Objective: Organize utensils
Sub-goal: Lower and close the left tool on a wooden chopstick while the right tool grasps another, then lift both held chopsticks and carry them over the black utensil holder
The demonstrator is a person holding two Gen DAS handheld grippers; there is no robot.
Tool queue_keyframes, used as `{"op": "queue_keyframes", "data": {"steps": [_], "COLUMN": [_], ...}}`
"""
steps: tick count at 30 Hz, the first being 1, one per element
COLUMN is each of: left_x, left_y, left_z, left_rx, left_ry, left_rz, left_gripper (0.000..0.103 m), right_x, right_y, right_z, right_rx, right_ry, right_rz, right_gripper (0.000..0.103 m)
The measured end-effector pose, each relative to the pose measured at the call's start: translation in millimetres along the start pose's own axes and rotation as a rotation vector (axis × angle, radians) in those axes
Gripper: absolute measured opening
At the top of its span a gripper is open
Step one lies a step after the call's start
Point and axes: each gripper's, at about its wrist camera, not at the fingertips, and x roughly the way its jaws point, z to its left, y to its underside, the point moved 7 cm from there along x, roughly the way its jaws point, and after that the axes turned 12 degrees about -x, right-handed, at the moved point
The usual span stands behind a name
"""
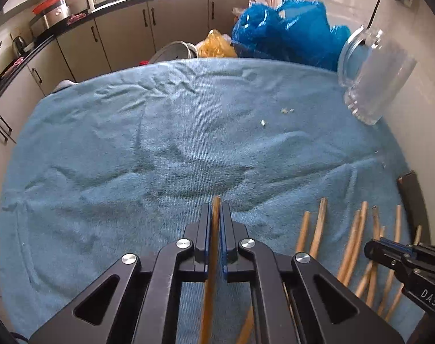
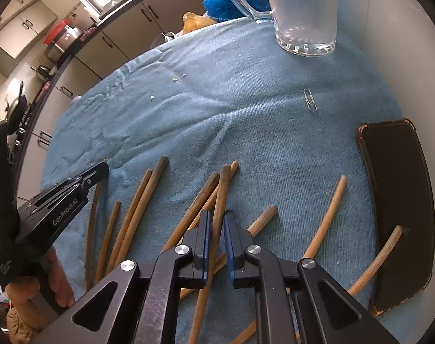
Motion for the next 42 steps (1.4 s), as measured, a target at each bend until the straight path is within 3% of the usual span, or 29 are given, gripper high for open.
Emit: {"op": "queue_keyframes", "data": {"steps": [9,21,31,35,42], "left_x": [-74.2,-184.0,-293.3,-329.0,-367.8], "left_y": [18.0,78.2,123.6,136.6,153.7], "left_z": [-2.6,8.5,39.9,61.0,101.9], "left_rx": [-0.052,-0.085,-0.123,-0.155,-0.205], "left_ry": [0.089,0.224,0.351,0.356,0.341], "left_rz": [-0.082,-0.22,-0.407,-0.494,-0.569], "left_gripper": [0.005,0.005,0.005,0.005,0.005], "right_x": [-73.0,-153.3,-192.0,-203.6,-212.4], "right_y": [19.1,83.5,116.5,118.8,119.8], "right_z": [28.6,77.0,118.4,140.6,181.1], "right_rx": [-0.07,-0.168,-0.232,-0.265,-0.334], "right_ry": [-0.007,-0.001,-0.008,-0.012,-0.024], "right_rz": [-0.155,-0.351,-0.449,-0.492,-0.549], "right_gripper": [0.007,0.007,0.007,0.007,0.007]}}
